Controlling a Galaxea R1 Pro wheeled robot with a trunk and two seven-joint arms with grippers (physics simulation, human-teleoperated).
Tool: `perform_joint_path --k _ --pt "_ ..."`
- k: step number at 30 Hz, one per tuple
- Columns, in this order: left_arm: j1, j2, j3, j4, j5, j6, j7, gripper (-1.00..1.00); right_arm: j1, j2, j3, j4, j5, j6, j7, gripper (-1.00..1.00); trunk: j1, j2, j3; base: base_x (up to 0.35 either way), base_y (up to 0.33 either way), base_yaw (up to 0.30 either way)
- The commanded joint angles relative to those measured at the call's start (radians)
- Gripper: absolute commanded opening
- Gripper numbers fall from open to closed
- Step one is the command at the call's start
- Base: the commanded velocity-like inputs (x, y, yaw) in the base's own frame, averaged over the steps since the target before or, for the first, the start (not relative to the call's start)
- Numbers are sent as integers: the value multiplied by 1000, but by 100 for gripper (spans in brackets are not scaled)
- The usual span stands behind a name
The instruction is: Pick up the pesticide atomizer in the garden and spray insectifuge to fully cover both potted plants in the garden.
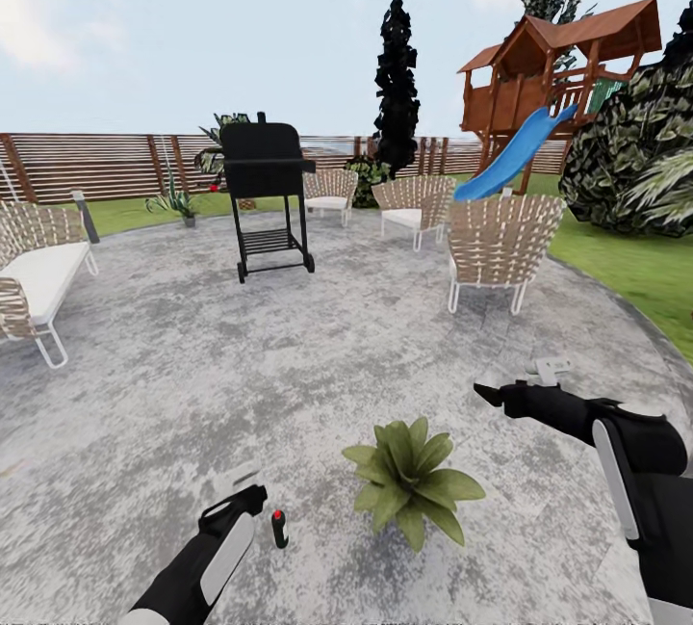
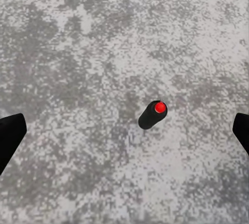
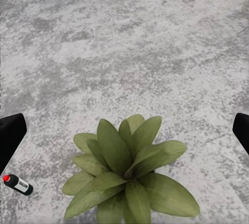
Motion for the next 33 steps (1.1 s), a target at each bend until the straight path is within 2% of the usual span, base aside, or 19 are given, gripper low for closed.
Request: perform_joint_path --k 1,14,15,18,20,23,29,33 --pt "-1 1 -4 -2 5 3 7 100 -1 1 -1 -1 2 6 5 100 4 -8 -4 0 0 -18" --pt "-1 -2 -18 -4 -9 5 19 100 -2 2 -1 -1 3 10 5 100 54 -99 -45 0 0 -220" --pt "-1 -4 -19 -4 -20 8 21 100 -2 1 -1 -1 3 10 5 100 57 -106 -48 0 0 -274" --pt "-1 -12 -18 -4 -98 29 32 100 -2 -2 -2 -1 2 11 5 100 69 -127 -58 0 0 -258" --pt "-1 -14 -18 -4 -129 36 37 100 -2 -3 -2 -1 2 11 5 100 77 -141 -64 0 0 -147" --pt "-1 -16 -18 -4 -148 40 40 100 -2 -5 -2 -1 3 11 5 100 88 -162 -73 0 0 -71" --pt "-1 -17 -18 -4 -161 43 40 100 -2 -5 -2 -1 2 11 5 100 111 -204 -92 0 0 -23" --pt "-1 -18 -18 -3 -160 45 32 100 -2 -4 -2 -1 3 11 5 100 112 -204 -100 0 0 -177"
